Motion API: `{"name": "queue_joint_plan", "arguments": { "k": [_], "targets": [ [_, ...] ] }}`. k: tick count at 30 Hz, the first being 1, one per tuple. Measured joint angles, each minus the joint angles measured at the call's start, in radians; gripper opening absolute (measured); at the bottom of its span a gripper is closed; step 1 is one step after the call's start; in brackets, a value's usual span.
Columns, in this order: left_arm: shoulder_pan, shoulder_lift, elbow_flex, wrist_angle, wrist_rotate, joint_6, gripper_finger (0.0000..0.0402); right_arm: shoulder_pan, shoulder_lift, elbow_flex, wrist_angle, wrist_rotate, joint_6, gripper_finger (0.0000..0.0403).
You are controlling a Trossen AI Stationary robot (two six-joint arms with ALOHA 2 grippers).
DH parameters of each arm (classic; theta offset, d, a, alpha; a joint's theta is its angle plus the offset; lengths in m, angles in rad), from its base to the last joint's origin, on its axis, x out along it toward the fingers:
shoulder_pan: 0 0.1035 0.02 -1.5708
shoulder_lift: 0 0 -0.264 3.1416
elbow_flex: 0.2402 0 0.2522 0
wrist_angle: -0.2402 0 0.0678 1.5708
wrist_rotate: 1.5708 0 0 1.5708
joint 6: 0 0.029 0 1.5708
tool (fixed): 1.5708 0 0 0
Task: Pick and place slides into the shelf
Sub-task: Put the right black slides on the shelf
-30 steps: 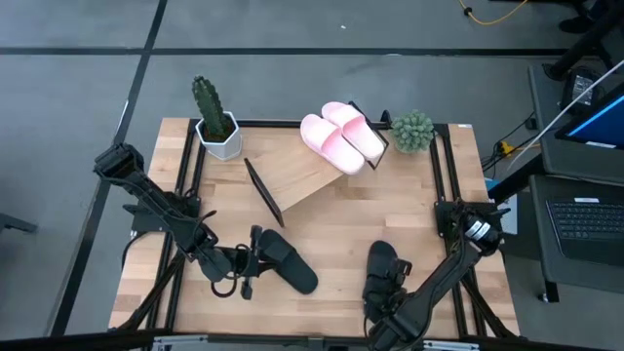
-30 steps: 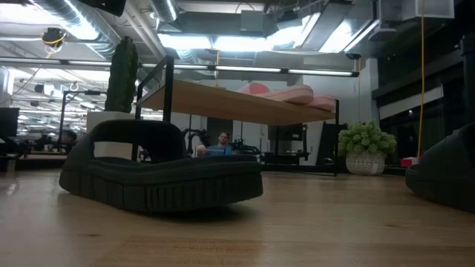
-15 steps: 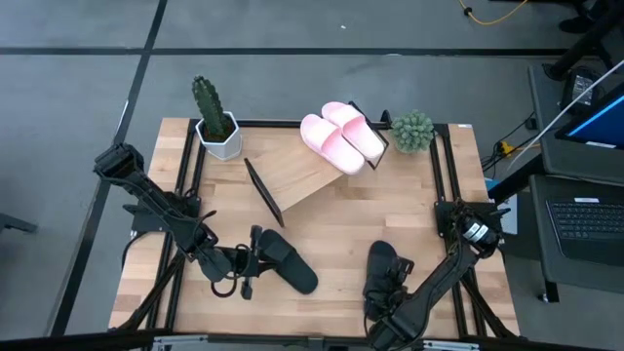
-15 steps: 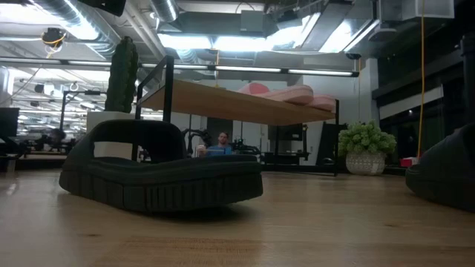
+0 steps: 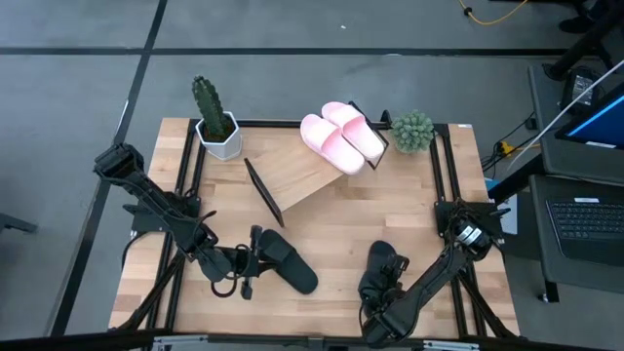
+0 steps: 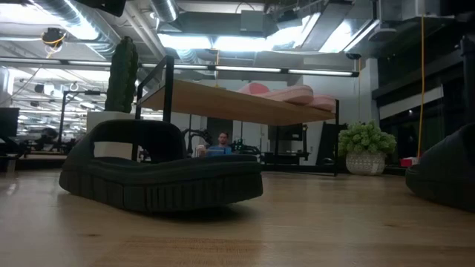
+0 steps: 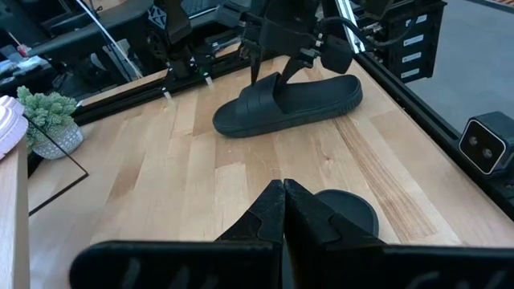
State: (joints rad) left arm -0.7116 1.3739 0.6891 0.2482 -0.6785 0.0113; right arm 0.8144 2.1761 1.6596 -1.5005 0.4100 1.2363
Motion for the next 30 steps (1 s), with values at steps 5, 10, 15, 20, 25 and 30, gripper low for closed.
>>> {"name": "queue_joint_plan", "arguments": {
  "k": [5, 10, 15, 20, 25, 30],
  "targets": [
    [0.000, 0.000, 0.000, -0.002, 0.000, 0.000, 0.0000, 0.000, 0.000, 0.000, -0.043, 0.014, 0.017, 0.0149],
    [0.000, 0.000, 0.000, -0.002, 0.000, 0.000, 0.0000, -0.001, 0.000, 0.000, -0.042, 0.014, 0.017, 0.0112],
    [0.000, 0.000, 0.000, -0.002, 0.000, 0.000, 0.0000, -0.001, 0.000, 0.000, -0.043, 0.013, 0.017, 0.0048],
    [0.000, 0.000, 0.000, -0.002, 0.000, 0.000, 0.0000, 0.000, 0.000, 0.000, -0.048, 0.015, 0.015, 0.0013],
    [0.000, 0.000, 0.000, -0.002, 0.000, 0.000, 0.0000, -0.001, 0.000, 0.001, -0.053, 0.015, -0.006, 0.0008],
    [0.000, 0.000, 0.000, -0.002, 0.000, 0.000, 0.0000, -0.001, -0.001, 0.003, -0.070, 0.028, -0.010, 0.0008]
  ]
}}
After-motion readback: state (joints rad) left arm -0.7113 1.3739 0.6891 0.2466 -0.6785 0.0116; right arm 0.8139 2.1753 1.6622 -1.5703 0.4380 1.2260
